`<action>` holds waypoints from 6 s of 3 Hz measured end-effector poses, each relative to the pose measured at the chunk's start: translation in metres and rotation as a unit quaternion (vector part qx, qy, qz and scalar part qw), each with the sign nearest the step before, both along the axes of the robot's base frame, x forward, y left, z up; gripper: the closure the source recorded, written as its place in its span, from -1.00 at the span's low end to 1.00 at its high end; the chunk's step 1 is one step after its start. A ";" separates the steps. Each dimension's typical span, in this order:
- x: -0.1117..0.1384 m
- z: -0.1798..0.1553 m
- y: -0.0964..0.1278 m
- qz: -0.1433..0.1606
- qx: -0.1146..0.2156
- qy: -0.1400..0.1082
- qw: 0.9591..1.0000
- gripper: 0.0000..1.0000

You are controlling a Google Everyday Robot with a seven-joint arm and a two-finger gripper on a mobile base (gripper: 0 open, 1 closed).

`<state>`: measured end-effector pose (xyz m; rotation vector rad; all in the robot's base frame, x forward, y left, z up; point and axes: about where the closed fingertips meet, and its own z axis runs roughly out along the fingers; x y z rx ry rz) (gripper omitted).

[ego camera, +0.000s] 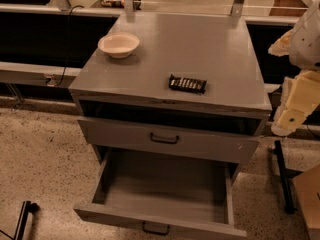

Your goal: Place rxbar chocolate into middle drawer

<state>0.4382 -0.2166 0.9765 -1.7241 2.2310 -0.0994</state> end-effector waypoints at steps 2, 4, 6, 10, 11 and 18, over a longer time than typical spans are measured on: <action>0.013 0.004 0.009 0.002 0.032 -0.013 0.999 -1.00; 0.112 0.004 0.074 0.058 0.180 -0.022 0.982 -1.00; 0.198 -0.071 0.165 0.053 0.194 0.000 0.980 -1.00; 0.187 -0.139 0.128 -0.015 0.214 0.056 0.975 -0.61; 0.185 -0.153 0.122 -0.018 0.204 0.067 0.976 -0.15; 0.112 -0.083 0.153 0.094 0.265 -0.064 0.957 1.00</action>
Offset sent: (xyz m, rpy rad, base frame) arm 0.0308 0.0192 0.0058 0.1577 -0.0438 0.0101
